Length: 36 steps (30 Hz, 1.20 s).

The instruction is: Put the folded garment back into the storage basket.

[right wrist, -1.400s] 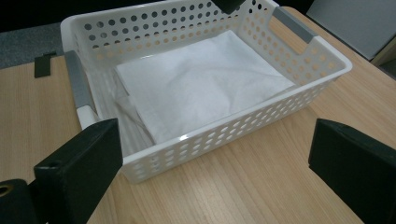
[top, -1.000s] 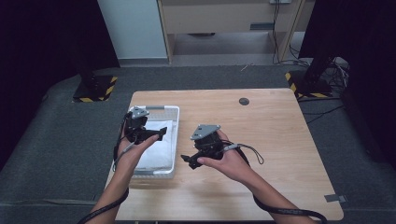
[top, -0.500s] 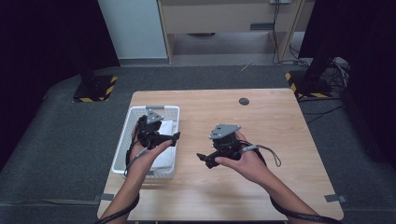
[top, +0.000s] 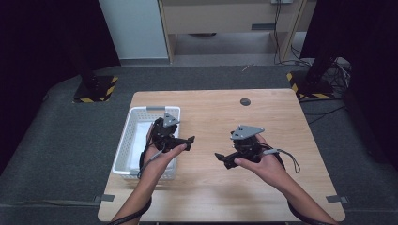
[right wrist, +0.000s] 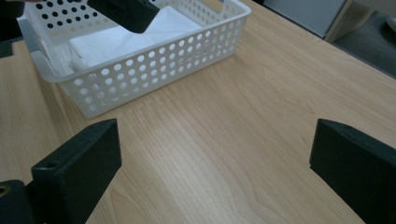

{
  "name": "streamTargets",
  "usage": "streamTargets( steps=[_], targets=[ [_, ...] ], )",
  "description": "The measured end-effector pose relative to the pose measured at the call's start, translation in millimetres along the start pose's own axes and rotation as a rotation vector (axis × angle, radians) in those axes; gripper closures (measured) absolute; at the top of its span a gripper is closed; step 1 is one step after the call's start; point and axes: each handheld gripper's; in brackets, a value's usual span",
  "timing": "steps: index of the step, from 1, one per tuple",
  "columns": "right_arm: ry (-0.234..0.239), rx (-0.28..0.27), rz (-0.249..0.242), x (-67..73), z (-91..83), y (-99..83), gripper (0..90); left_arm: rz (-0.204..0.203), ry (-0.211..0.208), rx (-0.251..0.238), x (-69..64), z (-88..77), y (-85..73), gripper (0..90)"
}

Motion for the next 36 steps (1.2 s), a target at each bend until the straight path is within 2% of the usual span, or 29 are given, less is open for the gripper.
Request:
streamTargets(
  steps=[11, 15, 23, 36],
  targets=[
    [-0.009, -0.009, 0.023, -11.1, -13.2, -16.8, 2.5, 0.032, -0.017, 0.002, -23.6, 3.9, 7.3, 1.1],
    [-0.015, -0.01, 0.036, -14.8, -18.4, -23.3, 2.5, 0.032, -0.027, 0.005, -30.4, 8.7, 7.3, 1.1],
    [-0.025, -0.008, 0.056, -23.2, -24.1, -37.8, 2.5, 0.047, -0.044, 0.027, -45.4, 23.2, 3.6, 0.9],
    [-0.04, 0.011, 0.117, -32.8, -28.8, -68.9, 2.7, 0.044, -0.083, 0.054, -68.3, 48.0, -9.3, 1.1]
  ],
)
Point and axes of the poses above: each handheld gripper's, and its own axes: z roughly forward along the jaws, y roughly out of its top, x roughly to its left, and after that the axes turned 3 degrees about x, right-handed
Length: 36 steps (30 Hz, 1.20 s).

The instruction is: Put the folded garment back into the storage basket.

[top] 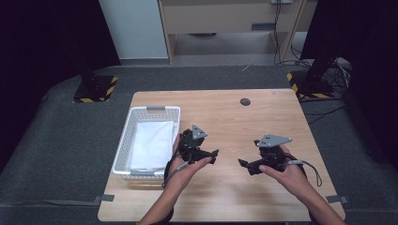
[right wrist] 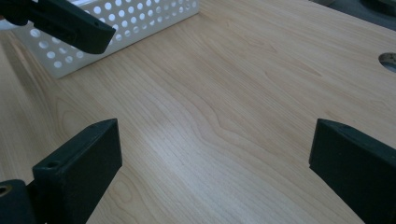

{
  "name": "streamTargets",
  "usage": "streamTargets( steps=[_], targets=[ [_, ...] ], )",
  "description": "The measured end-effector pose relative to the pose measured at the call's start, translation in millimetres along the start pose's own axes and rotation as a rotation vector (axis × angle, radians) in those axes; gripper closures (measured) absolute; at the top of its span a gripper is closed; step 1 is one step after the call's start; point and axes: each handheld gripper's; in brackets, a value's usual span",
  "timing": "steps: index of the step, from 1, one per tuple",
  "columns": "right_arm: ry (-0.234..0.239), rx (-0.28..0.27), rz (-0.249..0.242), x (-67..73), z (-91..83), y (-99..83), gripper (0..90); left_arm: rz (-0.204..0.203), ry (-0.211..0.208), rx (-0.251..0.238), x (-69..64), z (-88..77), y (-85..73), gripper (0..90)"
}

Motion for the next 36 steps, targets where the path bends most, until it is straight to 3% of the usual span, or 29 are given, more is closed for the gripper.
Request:
streamTargets(
  steps=[20, 36],
  targets=[
    [-0.06, 0.034, 0.101, -25.5, -5.6, -48.4, 2.6, 0.019, -0.044, 0.023, -23.4, 24.8, -8.0, 1.2],
    [-0.092, 0.059, 0.172, -43.2, -8.3, -76.6, 2.5, 0.02, -0.051, 0.049, -27.3, 36.6, -18.0, 1.2]
  ],
)
Point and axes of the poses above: each handheld gripper's, and its own axes: z roughly forward along the jaws, y roughly out of its top, x roughly to its left, and after that the axes turned 3 degrees about x, right-handed
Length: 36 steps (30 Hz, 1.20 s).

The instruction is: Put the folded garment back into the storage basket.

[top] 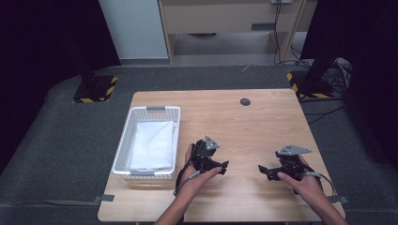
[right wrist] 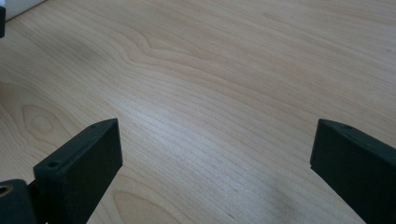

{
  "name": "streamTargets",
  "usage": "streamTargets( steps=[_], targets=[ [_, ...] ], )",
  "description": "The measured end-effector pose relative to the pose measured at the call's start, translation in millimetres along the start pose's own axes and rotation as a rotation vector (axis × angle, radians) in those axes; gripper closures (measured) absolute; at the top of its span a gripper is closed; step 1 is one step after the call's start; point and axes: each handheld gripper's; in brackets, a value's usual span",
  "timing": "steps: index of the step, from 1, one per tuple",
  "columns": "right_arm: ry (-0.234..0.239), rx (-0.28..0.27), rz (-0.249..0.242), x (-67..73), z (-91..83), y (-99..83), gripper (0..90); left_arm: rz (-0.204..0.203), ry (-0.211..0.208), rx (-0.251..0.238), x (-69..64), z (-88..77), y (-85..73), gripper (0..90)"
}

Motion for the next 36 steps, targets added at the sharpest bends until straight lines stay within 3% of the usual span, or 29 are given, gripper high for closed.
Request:
streamTargets(
  steps=[11, 24, 28, 36],
  targets=[
    [-0.021, 0.013, 0.038, -14.8, 0.1, -11.2, 2.6, -0.015, 0.004, 0.017, 3.2, 8.1, -8.4, 1.2],
    [-0.087, 0.05, 0.137, -40.1, 4.0, -16.7, 2.7, -0.06, 0.041, 0.039, 21.0, 19.6, -16.1, 1.0],
    [-0.09, 0.069, 0.146, -42.8, 8.0, -21.5, 2.7, -0.071, 0.044, 0.051, 24.0, 23.4, -20.1, 1.0],
    [-0.104, 0.058, 0.132, -40.9, 10.4, -24.1, 0.6, -0.095, 0.046, 0.069, 27.1, 30.7, -30.6, 1.0]
  ],
)
Point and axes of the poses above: each handheld gripper's, and its own axes: z roughly forward along the jaws, y roughly out of its top, x roughly to its left, and after that the axes turned 3 degrees about x, right-handed
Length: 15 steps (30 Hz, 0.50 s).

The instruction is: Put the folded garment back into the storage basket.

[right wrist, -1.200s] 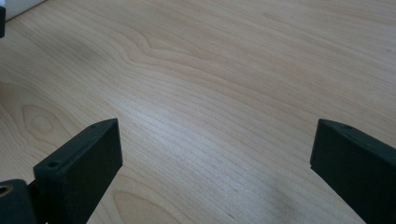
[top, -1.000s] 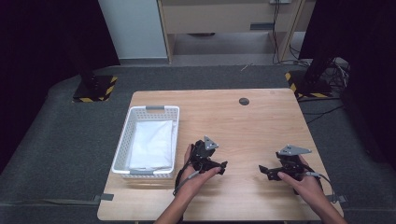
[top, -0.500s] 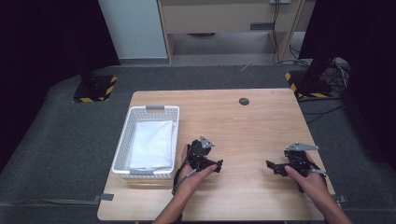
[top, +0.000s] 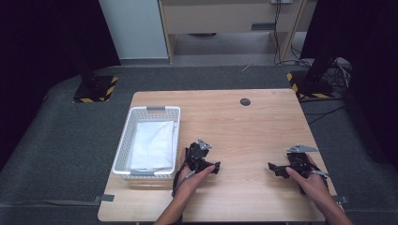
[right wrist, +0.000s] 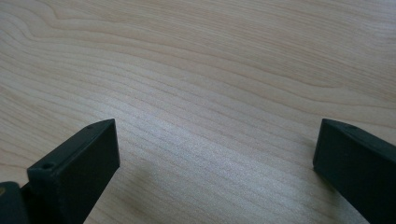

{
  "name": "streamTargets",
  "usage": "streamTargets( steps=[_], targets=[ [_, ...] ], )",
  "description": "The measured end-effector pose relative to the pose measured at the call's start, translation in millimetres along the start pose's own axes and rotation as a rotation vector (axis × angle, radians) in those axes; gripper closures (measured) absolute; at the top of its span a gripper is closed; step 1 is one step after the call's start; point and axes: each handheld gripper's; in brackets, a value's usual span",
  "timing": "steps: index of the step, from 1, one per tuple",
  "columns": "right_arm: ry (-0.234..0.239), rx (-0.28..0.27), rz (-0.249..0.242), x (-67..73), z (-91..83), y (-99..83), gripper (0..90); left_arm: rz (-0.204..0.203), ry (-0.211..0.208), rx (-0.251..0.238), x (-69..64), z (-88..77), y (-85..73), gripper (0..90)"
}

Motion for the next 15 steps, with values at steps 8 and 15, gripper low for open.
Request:
streamTargets(
  steps=[8, 15],
  targets=[
    [-0.015, 0.005, -0.052, 8.6, 1.6, -2.1, 0.6, -0.007, 0.015, -0.029, 3.1, 4.2, -10.7, 0.0],
    [-0.028, 0.032, -0.136, 16.6, 1.5, -4.9, 0.5, 0.031, 0.051, -0.044, -3.8, 5.0, -15.9, 0.0]
  ],
)
Point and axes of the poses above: each handheld gripper's, and its own axes: z roughly forward along the jaws, y roughly out of its top, x roughly to its left, and after that the axes turned 3 degrees about x, right-handed
